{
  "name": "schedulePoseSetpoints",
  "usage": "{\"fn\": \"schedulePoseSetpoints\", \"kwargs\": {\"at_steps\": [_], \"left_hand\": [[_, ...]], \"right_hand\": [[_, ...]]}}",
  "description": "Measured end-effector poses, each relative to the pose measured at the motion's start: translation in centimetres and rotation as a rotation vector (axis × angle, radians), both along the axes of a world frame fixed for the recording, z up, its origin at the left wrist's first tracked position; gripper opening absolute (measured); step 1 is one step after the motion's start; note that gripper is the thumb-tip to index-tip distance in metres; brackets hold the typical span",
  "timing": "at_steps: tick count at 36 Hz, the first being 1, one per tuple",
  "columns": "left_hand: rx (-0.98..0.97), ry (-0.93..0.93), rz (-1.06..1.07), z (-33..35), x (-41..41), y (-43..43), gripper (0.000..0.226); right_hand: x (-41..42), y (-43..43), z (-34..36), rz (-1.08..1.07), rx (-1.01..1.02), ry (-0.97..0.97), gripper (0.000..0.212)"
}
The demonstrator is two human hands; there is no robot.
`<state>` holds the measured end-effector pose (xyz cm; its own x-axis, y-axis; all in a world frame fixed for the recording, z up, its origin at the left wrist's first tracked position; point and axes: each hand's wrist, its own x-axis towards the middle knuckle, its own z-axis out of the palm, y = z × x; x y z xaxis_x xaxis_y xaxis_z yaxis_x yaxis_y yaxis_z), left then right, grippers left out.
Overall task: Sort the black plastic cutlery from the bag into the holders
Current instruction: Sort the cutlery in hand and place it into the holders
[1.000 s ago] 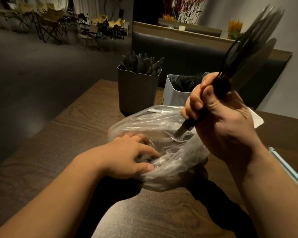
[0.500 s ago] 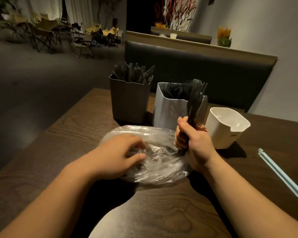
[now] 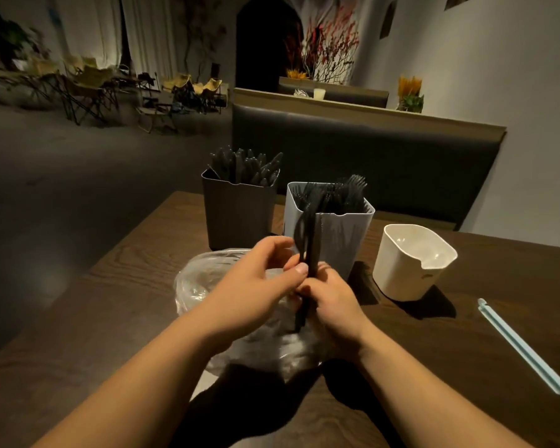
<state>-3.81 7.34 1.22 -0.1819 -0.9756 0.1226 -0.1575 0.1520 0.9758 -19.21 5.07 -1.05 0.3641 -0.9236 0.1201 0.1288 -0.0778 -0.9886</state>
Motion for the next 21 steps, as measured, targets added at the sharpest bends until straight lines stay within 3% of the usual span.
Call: {"fn": "schedulePoseSetpoints", "kwargs": {"at_steps": [4,9,15,21], "left_hand": [[0.008,0.134,0.024,-2.0,-1.2,-0.1,0.023],[0.048,0.181,0.061,-3.6,-1.5,-0.3,0.025],[0.174,0.465,0.099,-3.4,-1.2,-0.3,0.027],[0.213,0.505,0.087,-3.0,-0.9,-0.4,0.032]], "right_hand": [[0.5,1.1,-1.2,0.043,-0.010,0.131,0.035],[0.9,1.1,-1.7,0.021,-0.010,0.204,0.033],[1.6,1.1,-1.6,0.078,0.036,0.167,0.035],[2.4,1.0,-2.2,-0.023,0.084,0.136,0.028]]}}
